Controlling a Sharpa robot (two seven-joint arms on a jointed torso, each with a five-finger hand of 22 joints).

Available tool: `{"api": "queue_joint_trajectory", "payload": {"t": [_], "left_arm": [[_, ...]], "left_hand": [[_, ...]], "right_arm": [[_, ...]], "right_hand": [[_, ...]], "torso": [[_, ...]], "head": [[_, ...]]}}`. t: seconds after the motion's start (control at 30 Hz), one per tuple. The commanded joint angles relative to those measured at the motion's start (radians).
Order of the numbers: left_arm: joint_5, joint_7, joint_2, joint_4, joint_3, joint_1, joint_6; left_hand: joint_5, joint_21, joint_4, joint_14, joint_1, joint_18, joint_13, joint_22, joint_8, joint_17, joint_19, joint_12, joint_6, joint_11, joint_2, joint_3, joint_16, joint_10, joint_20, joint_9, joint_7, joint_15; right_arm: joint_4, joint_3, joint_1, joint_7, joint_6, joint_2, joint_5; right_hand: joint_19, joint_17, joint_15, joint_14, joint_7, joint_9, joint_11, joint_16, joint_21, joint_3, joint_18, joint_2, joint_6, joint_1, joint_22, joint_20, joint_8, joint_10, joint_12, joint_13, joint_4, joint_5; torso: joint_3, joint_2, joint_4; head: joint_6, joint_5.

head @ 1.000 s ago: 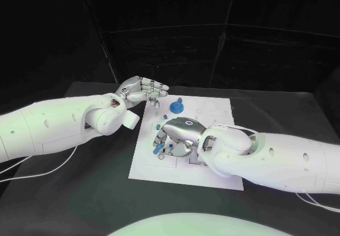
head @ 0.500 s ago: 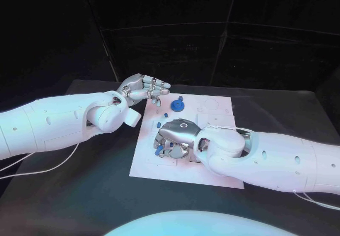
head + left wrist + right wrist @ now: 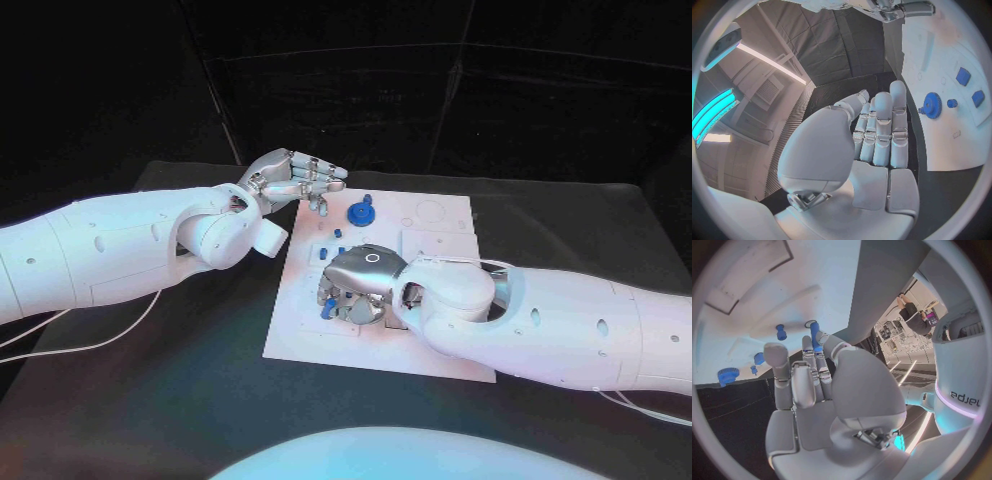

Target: Assemble the parts on the task board

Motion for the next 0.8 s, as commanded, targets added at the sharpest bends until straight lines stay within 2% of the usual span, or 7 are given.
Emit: {"api": "queue_joint_trajectory", "payload": {"t": [0.03, 0.17, 0.8], "left_arm": [[0.004, 0.009, 0.002, 0.001, 0.001, 0.001, 0.003], [0.004, 0.008, 0.002, 0.001, 0.001, 0.001, 0.003], [0.004, 0.008, 0.004, -0.002, 0.001, 0.001, 0.005]], "left_hand": [[0.000, -0.002, -0.002, -0.006, 0.000, 0.013, 0.001, -0.002, 0.005, -0.001, -0.007, 0.005, 0.002, -0.002, 0.007, -0.006, -0.005, -0.007, -0.001, -0.001, 0.005, -0.003], [0.000, -0.002, -0.002, -0.006, 0.000, 0.013, 0.001, -0.002, 0.005, -0.002, -0.007, 0.006, 0.001, -0.001, 0.007, -0.006, -0.005, -0.007, -0.001, -0.001, 0.006, -0.003], [0.000, -0.002, -0.002, -0.006, 0.000, 0.013, 0.001, -0.002, 0.005, -0.002, -0.007, 0.006, 0.001, -0.001, 0.007, -0.006, -0.005, -0.007, -0.001, -0.001, 0.006, -0.003]], "right_arm": [[-0.005, -0.001, -0.001, -0.018, 0.032, 0.000, -0.033], [-0.008, -0.002, -0.003, -0.025, 0.034, 0.000, -0.044], [-0.001, -0.002, -0.007, -0.020, 0.013, -0.008, -0.056]], "right_hand": [[-0.005, -0.001, -0.003, 0.040, 0.002, 0.001, 0.001, -0.003, -0.006, -0.002, -0.010, -0.003, 0.006, -0.006, -0.001, -0.003, 0.003, 0.006, -0.005, 0.000, 0.002, 0.002], [-0.005, -0.002, -0.003, 0.040, 0.002, 0.001, 0.001, -0.003, -0.006, -0.002, -0.010, -0.002, 0.006, -0.006, 0.000, -0.003, 0.003, 0.006, -0.005, 0.000, 0.002, 0.002], [-0.005, -0.004, -0.003, 0.040, 0.001, 0.001, 0.000, -0.004, -0.006, -0.001, -0.010, -0.001, 0.007, -0.006, 0.000, -0.003, 0.003, 0.007, -0.006, 0.000, 0.002, 0.002]], "torso": [[0.0002, 0.000, -0.0003], [0.0000, 0.001, 0.0005], [0.0004, 0.000, -0.0006]], "head": [[-0.002, 0.000], [-0.002, -0.004], [-0.005, 0.000]]}}
